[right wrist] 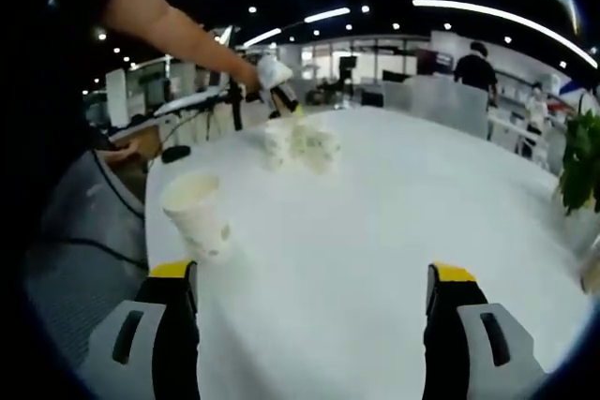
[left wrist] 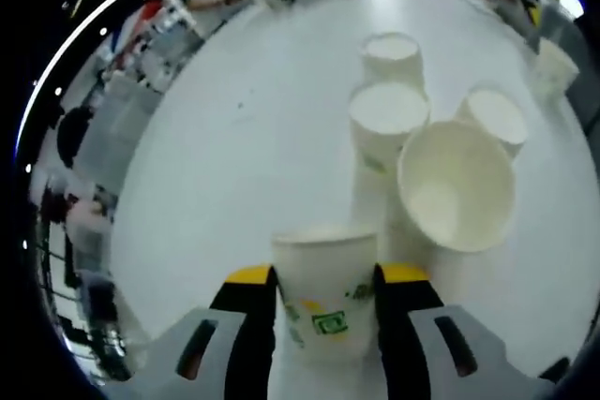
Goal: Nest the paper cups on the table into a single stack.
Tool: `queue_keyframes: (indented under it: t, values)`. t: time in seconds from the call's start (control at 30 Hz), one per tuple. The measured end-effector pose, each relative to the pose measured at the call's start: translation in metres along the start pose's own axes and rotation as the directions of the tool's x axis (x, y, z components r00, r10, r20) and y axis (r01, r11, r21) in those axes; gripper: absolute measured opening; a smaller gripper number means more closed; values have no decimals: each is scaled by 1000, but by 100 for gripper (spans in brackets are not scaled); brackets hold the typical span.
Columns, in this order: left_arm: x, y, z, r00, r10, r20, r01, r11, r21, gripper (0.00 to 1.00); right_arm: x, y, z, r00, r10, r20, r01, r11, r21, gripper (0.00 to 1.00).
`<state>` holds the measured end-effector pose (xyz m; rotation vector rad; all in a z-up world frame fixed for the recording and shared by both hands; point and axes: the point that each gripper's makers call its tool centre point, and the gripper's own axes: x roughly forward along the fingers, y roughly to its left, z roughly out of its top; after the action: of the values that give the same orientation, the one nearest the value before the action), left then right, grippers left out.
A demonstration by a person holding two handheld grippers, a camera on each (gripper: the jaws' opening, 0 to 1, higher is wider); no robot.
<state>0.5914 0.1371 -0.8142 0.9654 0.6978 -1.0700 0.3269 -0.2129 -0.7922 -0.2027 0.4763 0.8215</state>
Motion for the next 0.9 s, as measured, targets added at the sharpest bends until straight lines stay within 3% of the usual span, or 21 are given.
queue_keyframes:
  t: [0.2, 0.3, 0.4, 0.5, 0.6, 0.67, 0.77, 0.83, 0.9]
  values:
    - [-7, 8, 5, 999, 34, 32, -32, 998, -59, 40, -1, 0, 1, 1000, -1, 1, 1, 1000, -5, 100]
    - [-13, 19, 10, 994, 88, 69, -77, 987, -142, 40, -1, 1, 2, 1000, 0, 4, 0, 1000, -8, 100]
    - [-19, 30, 19, 982, 138, 129, -105, 966, -238, 40, -2, 1, 2, 1000, 0, 6, 1, 1000, -9, 100]
    - [-28, 42, 30, 962, 188, 199, -115, 937, -330, 40, -2, 1, 3, 1000, -1, 7, 1, 1000, -9, 100]
    - [-37, 53, 39, 935, 248, 253, -130, 904, -407, 39, -2, 0, 4, 1000, -1, 7, 1, 1000, -12, 100]
    - [-44, 61, 46, 910, 291, 294, -137, 883, -450, 39, -3, 0, 6, 1000, -3, 11, 3, 1000, -13, 100]
    - [-54, 70, 51, 877, 361, 316, -178, 856, -485, 39, -2, -1, 7, 1000, -3, 14, 3, 1000, -11, 100]
    - [-63, 75, 61, 839, 405, 364, -166, 827, -537, 39, -2, 0, 7, 1000, -3, 14, 3, 1000, -10, 100]
    - [-70, 80, 65, 811, 441, 385, -157, 797, -583, 39, -1, -1, 8, 1000, -2, 14, 3, 1000, -13, 100]
